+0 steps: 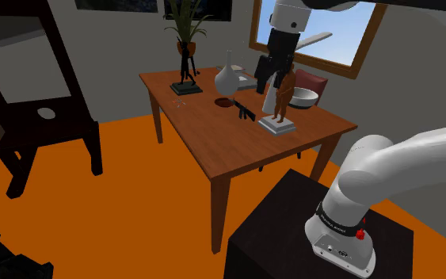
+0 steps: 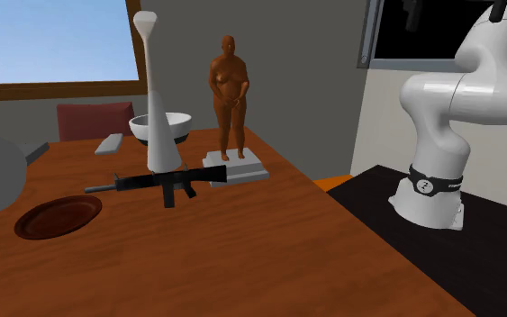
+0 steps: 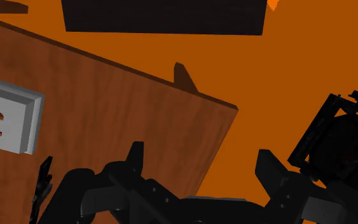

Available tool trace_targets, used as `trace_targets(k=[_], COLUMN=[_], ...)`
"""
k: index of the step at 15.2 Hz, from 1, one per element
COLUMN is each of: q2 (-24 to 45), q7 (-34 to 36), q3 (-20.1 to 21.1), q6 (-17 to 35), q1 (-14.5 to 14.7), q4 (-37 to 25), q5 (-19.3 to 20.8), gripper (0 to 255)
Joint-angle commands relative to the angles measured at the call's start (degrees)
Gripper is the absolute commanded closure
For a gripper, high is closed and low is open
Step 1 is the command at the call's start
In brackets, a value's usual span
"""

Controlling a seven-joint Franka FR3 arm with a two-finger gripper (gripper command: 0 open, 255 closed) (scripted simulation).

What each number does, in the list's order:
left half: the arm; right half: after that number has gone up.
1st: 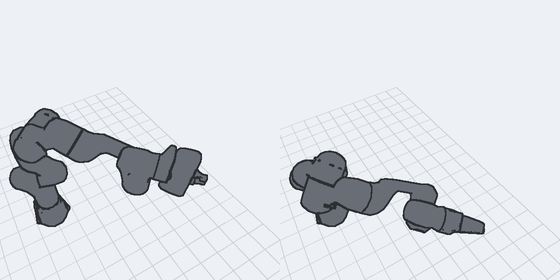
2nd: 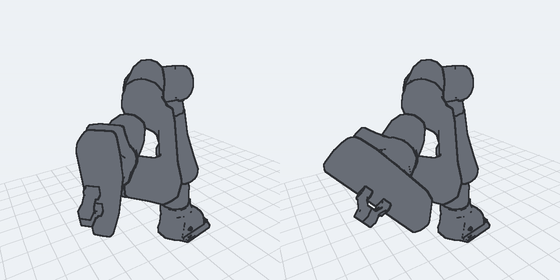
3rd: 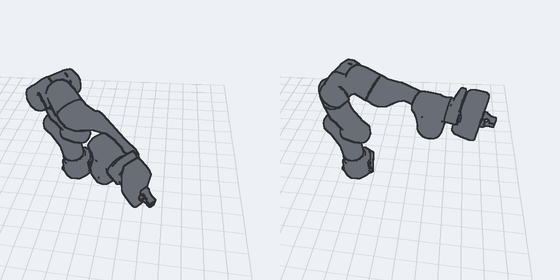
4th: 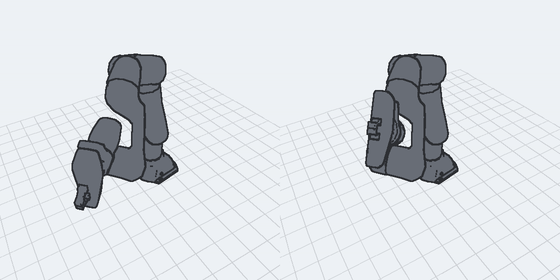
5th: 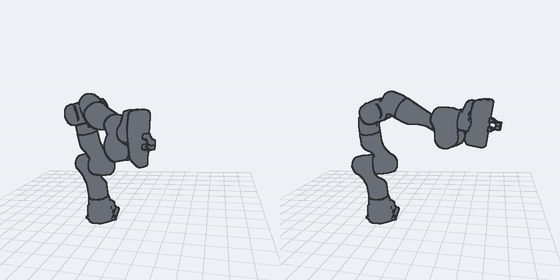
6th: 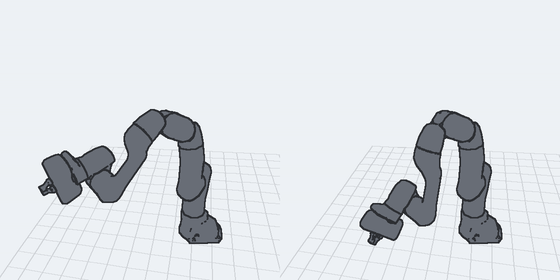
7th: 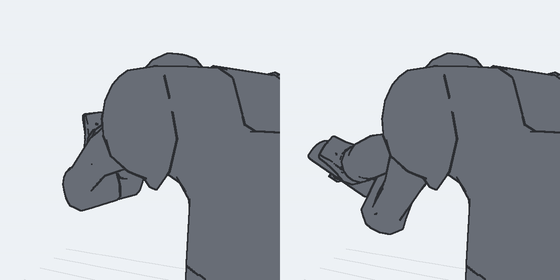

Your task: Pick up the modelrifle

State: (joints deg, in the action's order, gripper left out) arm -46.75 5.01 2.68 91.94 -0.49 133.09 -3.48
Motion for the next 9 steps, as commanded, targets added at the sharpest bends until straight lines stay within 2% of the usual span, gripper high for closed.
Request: trace_targets(k=[1, 9], q2=[0.00, 11.93], q7=[0.00, -2.99], q3=[0.00, -4.17], q6=[0.00, 11.10], q1=[0.00, -3.08], q4=[0.00, -0.08], q5=[0.00, 3.01], gripper=[0, 0])
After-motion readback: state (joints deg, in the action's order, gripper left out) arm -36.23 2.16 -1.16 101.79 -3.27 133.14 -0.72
